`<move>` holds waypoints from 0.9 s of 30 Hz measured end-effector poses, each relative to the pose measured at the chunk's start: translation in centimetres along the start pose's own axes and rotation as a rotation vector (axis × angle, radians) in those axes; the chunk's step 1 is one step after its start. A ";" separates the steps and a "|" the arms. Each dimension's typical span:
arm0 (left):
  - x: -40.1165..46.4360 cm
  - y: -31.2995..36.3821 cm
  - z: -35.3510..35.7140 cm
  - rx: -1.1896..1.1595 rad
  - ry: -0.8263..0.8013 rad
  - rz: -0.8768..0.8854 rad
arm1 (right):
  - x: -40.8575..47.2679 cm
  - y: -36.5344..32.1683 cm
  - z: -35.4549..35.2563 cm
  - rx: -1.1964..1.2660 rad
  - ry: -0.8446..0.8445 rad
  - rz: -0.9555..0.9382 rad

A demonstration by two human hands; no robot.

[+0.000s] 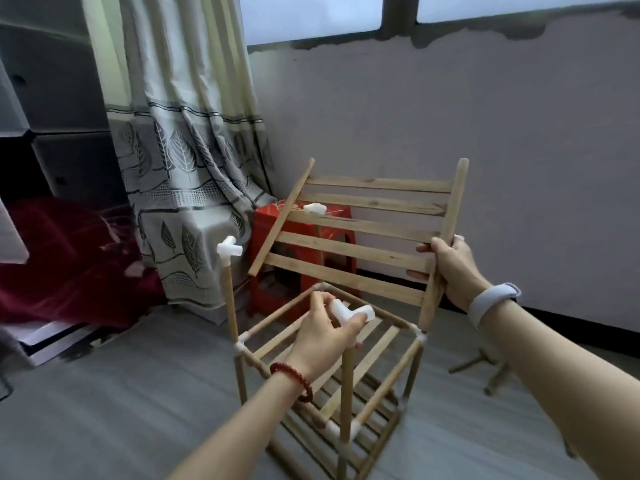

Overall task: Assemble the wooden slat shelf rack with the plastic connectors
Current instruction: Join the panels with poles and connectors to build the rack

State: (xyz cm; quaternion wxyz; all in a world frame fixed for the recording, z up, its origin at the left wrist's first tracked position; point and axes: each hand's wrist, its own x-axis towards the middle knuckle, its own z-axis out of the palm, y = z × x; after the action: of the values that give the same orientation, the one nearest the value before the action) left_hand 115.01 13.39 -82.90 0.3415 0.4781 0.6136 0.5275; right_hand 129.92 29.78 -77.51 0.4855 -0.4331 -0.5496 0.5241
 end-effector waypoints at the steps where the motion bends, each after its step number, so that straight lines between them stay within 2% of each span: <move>1: 0.0 -0.1 0.0 0.008 0.034 0.016 | 0.1 0.1 -0.4 0.007 0.003 -0.002; 4: 0.2 -0.5 -0.1 0.021 0.077 0.047 | 0.4 0.5 -1.5 0.070 0.007 0.039; 8: 0.5 -1.3 -1.2 0.006 0.159 0.064 | -0.4 1.4 -0.2 0.147 0.006 0.206; 16: -0.9 -2.1 -2.6 0.028 0.231 0.145 | -3.1 1.9 6.3 0.663 -0.097 0.419; 19: -1.4 -2.2 -2.3 -0.010 0.285 0.146 | -3.5 2.6 7.4 0.730 -0.061 0.418; 27: -1.6 -1.7 -2.3 -0.125 0.271 0.139 | -3.8 1.9 7.4 0.775 -0.001 0.372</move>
State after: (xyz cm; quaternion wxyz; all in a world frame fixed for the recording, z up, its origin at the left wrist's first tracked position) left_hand 113.04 11.14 -84.26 0.2472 0.4216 0.5857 0.6466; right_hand 123.12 25.03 -79.57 0.5090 -0.3101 -0.2248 0.7708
